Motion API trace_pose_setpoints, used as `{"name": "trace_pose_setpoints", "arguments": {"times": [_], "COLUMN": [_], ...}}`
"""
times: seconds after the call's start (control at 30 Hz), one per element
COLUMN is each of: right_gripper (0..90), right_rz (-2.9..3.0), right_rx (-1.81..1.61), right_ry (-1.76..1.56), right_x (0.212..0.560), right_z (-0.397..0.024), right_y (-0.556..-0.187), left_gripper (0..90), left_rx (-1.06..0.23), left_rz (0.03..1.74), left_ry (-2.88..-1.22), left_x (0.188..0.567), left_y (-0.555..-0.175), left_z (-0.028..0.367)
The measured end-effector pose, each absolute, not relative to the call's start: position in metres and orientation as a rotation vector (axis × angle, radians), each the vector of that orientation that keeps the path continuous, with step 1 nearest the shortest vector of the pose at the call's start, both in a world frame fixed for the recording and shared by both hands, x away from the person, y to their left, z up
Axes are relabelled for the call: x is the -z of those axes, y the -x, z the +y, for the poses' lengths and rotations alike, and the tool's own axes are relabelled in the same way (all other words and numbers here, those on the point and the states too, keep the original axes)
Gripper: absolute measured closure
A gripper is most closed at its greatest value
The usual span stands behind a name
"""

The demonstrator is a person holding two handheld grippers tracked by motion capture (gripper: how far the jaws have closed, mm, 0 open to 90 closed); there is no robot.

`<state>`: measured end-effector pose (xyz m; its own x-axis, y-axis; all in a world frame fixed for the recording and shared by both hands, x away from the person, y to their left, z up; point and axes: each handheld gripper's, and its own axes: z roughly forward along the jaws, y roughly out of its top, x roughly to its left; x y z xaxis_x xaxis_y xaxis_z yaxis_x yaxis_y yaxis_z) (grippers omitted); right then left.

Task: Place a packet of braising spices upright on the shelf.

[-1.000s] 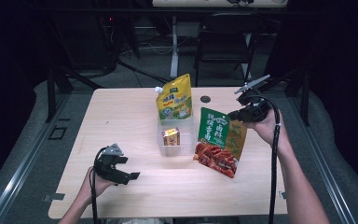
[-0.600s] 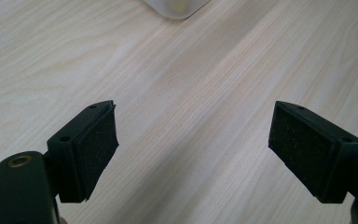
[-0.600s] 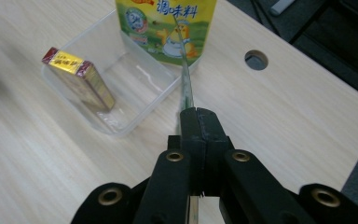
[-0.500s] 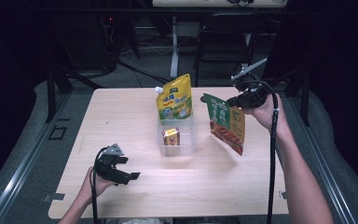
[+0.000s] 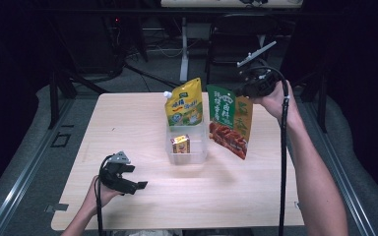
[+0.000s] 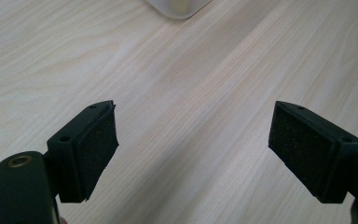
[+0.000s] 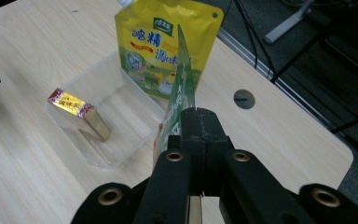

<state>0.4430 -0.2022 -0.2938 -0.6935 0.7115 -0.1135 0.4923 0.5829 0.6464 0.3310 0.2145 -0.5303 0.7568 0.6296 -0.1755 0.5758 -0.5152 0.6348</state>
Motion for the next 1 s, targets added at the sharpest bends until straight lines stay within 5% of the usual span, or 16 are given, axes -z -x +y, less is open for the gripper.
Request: {"name": "trace_pose_setpoints", "arguments": {"times": [0.53, 1.0], "right_gripper": [90.0, 90.0], "right_rz": [2.473, 2.542], "right_rx": [-0.888, -0.912], "right_ry": [-0.838, -0.705], "right_x": [0.272, 0.298], "right_z": [-0.157, -0.11], "right_y": [-0.455, -0.475], "left_gripper": [15.2, 15.2], "left_rx": [-0.098, -0.099], "left_rz": [0.898, 0.902], "left_ry": [-2.25, -2.245], "left_x": [0.53, 0.53], "left_y": [-0.331, -0.33], "left_z": [0.216, 0.217]}}
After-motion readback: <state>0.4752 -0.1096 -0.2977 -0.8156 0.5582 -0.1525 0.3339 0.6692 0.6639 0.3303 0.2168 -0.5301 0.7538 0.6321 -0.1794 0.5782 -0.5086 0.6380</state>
